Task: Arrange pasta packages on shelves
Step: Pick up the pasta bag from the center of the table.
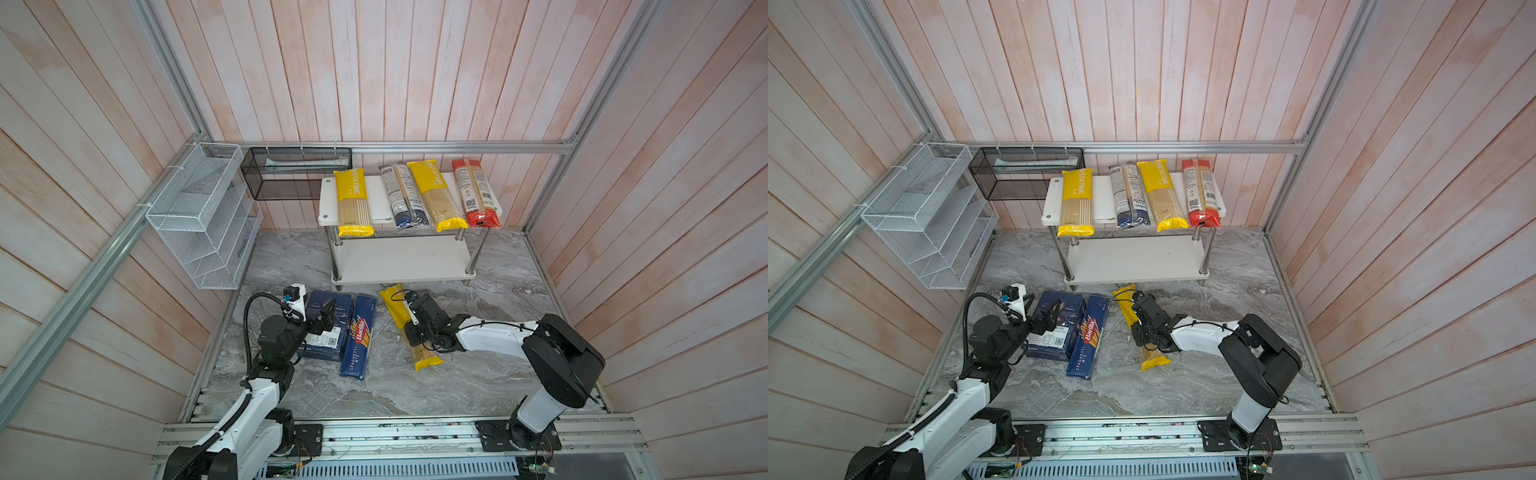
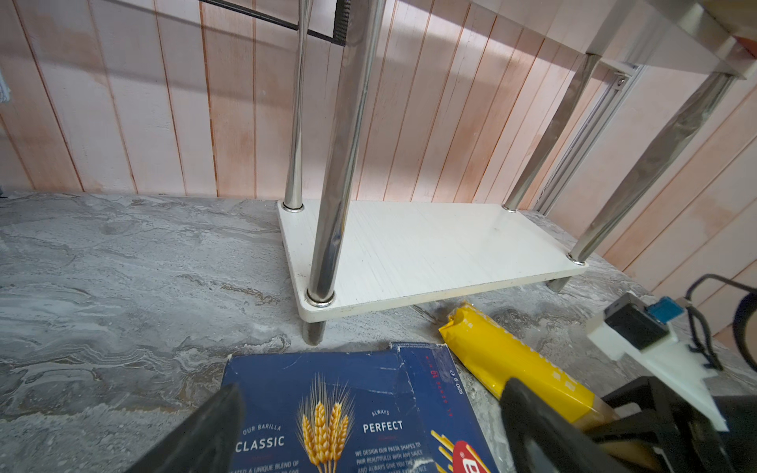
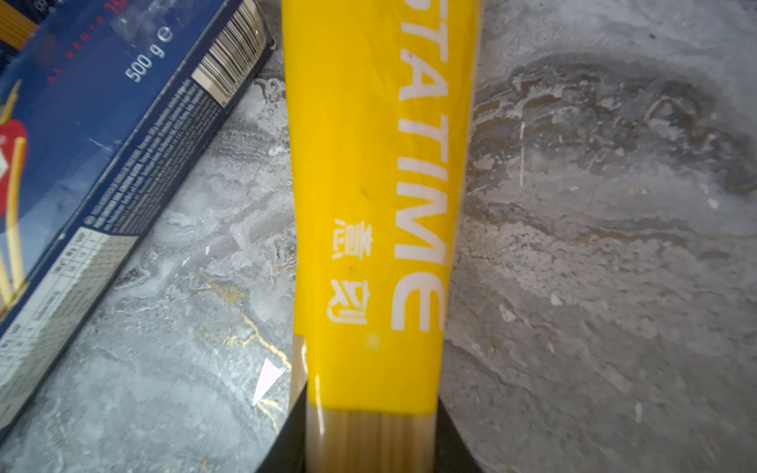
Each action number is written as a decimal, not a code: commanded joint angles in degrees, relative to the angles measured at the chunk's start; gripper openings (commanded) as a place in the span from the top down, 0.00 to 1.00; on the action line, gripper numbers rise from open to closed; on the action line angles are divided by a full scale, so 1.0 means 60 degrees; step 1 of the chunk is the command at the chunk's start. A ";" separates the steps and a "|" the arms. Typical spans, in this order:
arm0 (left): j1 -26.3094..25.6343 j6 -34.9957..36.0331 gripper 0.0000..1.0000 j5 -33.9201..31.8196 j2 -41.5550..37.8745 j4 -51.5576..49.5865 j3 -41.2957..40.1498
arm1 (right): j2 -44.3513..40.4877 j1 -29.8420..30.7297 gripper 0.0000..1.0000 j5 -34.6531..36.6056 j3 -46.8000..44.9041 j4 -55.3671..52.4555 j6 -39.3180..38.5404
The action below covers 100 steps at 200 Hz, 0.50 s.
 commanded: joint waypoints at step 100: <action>0.0048 -0.0027 0.00 0.0020 0.0064 0.0176 0.0025 | -0.1276 -0.0006 0.86 0.0503 -0.0260 -0.0516 -0.0027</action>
